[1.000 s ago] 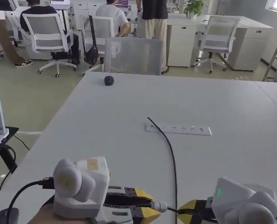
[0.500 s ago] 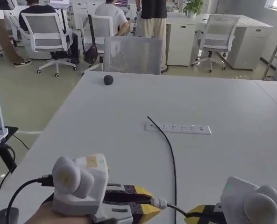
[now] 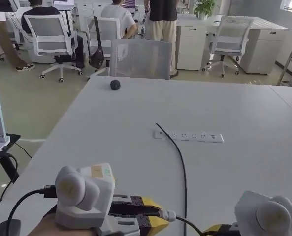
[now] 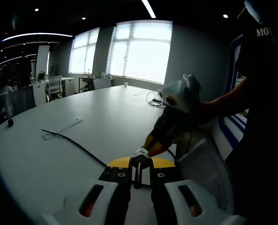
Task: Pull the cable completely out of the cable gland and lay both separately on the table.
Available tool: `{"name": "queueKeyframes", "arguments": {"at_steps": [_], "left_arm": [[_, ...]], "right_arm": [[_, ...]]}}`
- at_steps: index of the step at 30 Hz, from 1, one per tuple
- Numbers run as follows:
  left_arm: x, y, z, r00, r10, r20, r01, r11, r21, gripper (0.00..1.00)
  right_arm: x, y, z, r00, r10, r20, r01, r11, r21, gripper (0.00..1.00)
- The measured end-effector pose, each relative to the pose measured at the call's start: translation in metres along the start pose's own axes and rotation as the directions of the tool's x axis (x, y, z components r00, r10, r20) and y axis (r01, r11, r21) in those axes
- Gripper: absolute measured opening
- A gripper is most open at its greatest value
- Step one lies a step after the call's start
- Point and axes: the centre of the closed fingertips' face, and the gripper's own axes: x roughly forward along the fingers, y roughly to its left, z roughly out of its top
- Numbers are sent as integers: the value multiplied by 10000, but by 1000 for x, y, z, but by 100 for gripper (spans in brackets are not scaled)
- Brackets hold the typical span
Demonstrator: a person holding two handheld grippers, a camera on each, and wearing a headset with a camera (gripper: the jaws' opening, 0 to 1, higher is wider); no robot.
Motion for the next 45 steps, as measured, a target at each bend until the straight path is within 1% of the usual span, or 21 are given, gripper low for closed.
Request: {"name": "queueKeyframes", "arguments": {"at_steps": [1,4,8,10,11,12,14,15,16,17,18,19,20,22,25,32,33,36,38,42,45], "left_arm": [[0,0,0,10000,7,-19,-7,10000,12,15],[-1,2,0,10000,31,-15,-30,10000,49,15],[-1,3,-3,9999,73,-113,-72,9999,86,15],[-1,2,-2,10000,54,-63,-53,10000,66,15],[-1,2,-1,10000,36,-53,-35,10000,84,15],[-1,1,-1,10000,22,-68,-22,10000,91,15],[-1,2,-2,10000,14,-97,-13,9999,106,15],[-1,2,-2,10000,7,-96,-7,10000,95,15],[0,1,-2,10000,-2,-90,3,10000,79,15],[0,1,-2,10000,-6,-89,7,10000,85,15],[0,1,-1,10000,-17,-89,17,10000,74,15],[0,0,-1,10000,-30,-88,31,10000,50,15],[0,0,-1,10000,-25,-89,26,10000,32,15],[0,0,-1,10000,-14,-81,14,10000,18,15],[0,0,-3,9999,-6,-109,6,10000,13,15],[-2,-4,-4,9999,7,-103,-8,10000,-72,15],[-1,-4,-4,10000,-3,-94,2,10000,-93,15],[-1,-5,-4,9999,-5,-110,4,10000,-74,15],[-1,-5,-3,10000,-2,-84,2,10000,-62,15],[-2,-5,-1,10000,23,-4,-23,10000,-92,15],[-3,-5,0,10000,47,9,-47,10000,-71,15]], "right_arm": [[-2,-3,3,9998,-169,138,172,9997,-154,1],[-2,-4,6,9994,-182,306,202,9976,-664,4],[-4,-4,11,9982,-326,501,379,9933,-1089,17],[-8,-3,20,9962,-472,738,583,9861,-1558,21],[-10,-2,24,9952,-510,840,665,9790,-1926,23],[-12,3,32,9939,-491,986,729,9641,-2555,23],[-15,12,47,9903,-382,1337,804,9419,-3261,23],[-16,16,53,9885,-288,1485,794,9345,-3470,22],[-16,20,61,9866,-192,1621,796,9235,-3752,22],[-15,24,64,9862,-95,1652,726,9220,-3803,21],[-12,29,67,9869,61,1615,591,9165,-3956,20],[-10,33,68,9871,171,1594,511,9087,-4142,19],[-7,36,71,9873,249,1572,496,8904,-4524,18],[-5,40,72,9879,294,1523,464,8809,-4710,15],[-5,41,74,9869,300,1586,499,8778,-4764,13],[-6,43,70,9894,506,1362,254,8627,-5051,3],[-6,45,69,9896,565,1326,193,8595,-5107,2],[-6,45,68,9899,528,1318,255,8471,-5308,1],[-7,45,68,9898,547,1317,230,8500,-5263,0],[-8,43,68,9893,586,1334,154,8684,-4956,0],[-9,39,65,9906,532,1259,143,8760,-4821,0]]}}
